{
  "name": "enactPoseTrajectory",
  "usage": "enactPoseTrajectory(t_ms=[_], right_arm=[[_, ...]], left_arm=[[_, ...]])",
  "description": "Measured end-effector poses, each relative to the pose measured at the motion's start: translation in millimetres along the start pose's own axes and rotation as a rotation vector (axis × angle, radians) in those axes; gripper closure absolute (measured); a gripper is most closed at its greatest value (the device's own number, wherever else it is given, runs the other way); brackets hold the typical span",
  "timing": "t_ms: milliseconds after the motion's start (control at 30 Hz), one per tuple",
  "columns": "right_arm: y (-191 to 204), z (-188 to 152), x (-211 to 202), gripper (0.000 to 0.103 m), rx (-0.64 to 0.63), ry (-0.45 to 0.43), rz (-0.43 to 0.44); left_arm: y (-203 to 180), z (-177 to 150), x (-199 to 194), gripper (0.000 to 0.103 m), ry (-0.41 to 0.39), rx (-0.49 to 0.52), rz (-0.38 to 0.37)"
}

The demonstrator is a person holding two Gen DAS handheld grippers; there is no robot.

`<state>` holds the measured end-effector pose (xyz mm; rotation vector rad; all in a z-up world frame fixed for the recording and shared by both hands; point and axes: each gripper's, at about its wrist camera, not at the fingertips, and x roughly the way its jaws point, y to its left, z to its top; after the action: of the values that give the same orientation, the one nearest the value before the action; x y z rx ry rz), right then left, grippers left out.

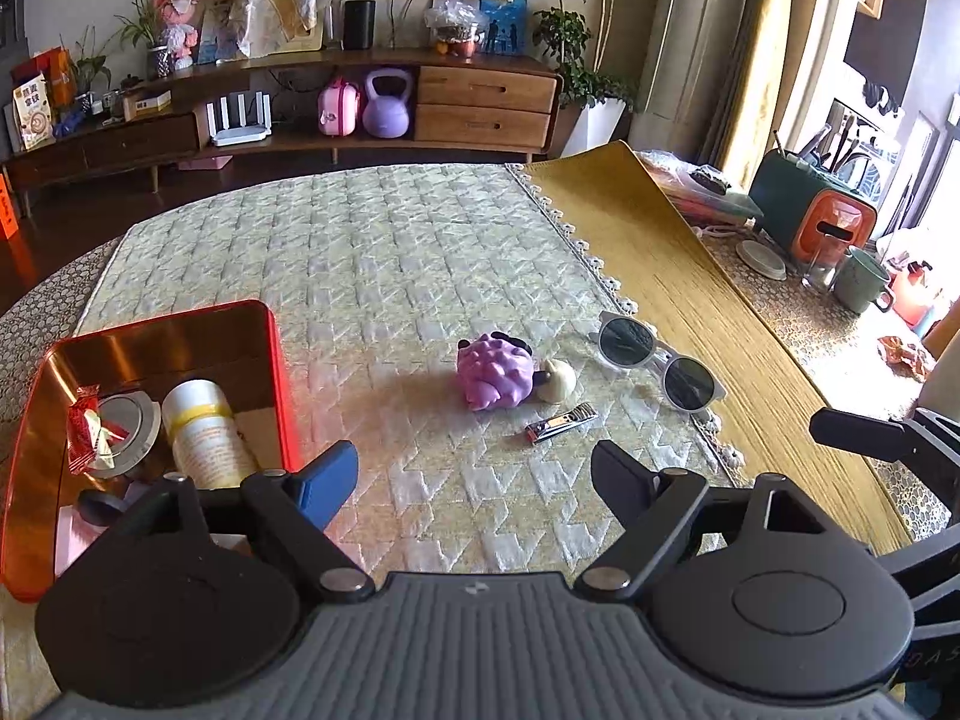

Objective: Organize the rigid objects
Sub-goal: 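Move the left tool to the purple squishy toy while the right tool reaches the sunglasses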

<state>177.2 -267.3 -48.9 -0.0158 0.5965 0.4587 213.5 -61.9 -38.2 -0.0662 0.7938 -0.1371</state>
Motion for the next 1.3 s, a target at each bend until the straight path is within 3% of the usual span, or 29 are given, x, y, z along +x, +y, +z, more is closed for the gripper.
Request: enactPoseTrajectory(t_ms=[200,333,733,933,1200,1300], right_arm=[[-32,7,20,0.005,-0.024,0.024,-0.046],[-53,12,37,0.005,-0.016,0.044,-0.056],[-89,14,90,0.005,-0.033,0.109,-0.090],[-99,12,113,0.010,-0.007,0.143,-0.103],[-97,8,134,0.029,-0.026,0.183,-0.081],[-96,5,134,0.032,-0.029,0.182,-0.083]], left_arm=[[-2,8,32,0.015,0.025,-0.024,-0.014],[-4,13,49,0.002,0.033,-0.019,-0.007],[-11,28,97,0.002,0.031,0.003,0.041],[-11,29,116,0.002,0.044,-0.007,0.065],[-11,29,129,0.002,0.026,0.012,0.076],[-7,29,132,0.002,0.030,0.004,0.062]])
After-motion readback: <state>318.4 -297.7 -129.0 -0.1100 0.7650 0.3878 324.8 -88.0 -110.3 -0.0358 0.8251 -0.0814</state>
